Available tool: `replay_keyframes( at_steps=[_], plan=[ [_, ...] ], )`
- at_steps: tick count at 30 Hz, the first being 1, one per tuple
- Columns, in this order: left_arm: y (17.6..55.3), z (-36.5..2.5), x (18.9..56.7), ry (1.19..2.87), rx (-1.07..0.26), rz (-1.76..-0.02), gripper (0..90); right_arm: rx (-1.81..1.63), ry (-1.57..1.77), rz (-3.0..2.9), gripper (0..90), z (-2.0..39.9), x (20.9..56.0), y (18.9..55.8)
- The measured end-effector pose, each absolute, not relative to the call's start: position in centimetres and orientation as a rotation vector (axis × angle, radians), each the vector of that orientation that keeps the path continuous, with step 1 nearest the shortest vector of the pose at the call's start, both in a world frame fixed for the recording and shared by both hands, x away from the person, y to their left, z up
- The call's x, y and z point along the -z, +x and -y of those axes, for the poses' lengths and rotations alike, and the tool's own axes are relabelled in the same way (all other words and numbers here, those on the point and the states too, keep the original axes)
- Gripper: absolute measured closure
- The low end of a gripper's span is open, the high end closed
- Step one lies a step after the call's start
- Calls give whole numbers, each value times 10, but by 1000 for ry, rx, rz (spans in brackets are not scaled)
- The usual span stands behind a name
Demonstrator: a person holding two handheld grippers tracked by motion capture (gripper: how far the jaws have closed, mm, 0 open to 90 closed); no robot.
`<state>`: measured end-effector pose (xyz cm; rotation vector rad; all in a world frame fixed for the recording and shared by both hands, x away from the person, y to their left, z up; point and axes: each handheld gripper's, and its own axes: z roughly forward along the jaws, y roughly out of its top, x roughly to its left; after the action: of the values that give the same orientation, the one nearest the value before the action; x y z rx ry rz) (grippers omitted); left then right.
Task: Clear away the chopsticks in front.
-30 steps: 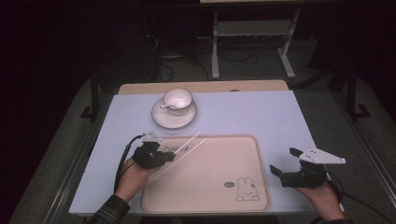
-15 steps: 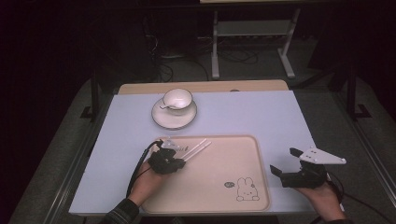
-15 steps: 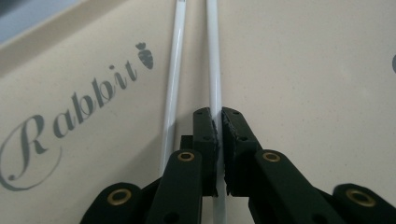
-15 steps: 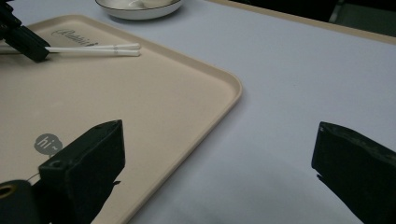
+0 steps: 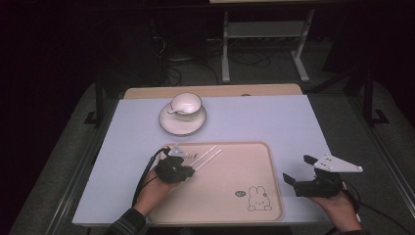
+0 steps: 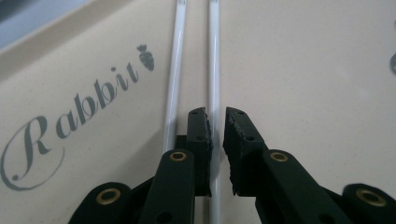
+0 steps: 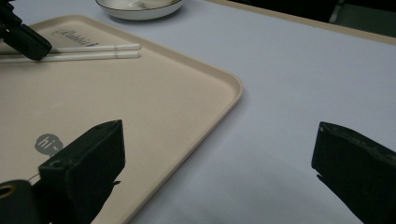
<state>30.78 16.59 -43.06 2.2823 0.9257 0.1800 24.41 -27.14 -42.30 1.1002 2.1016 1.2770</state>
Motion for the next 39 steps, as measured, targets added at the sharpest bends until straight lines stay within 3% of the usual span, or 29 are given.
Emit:
replay_keyframes(
  at_steps=[3, 7, 20, 39],
  plan=[
    [311, -163, 422, 2250, -177, -890, 801, -1278, 1105, -2101, 18, 271, 423, 244],
    [322, -149, 416, 2249, -147, -830, 895, -1279, 1113, -2105, 18, 271, 425, 245],
    [356, -86, 437, 2285, -139, -735, 895, -1278, 1104, -2111, 19, 273, 425, 245],
    [370, -119, 441, 2288, -196, -806, 895, -1277, 1089, -2117, 19, 271, 424, 245]
  ],
)
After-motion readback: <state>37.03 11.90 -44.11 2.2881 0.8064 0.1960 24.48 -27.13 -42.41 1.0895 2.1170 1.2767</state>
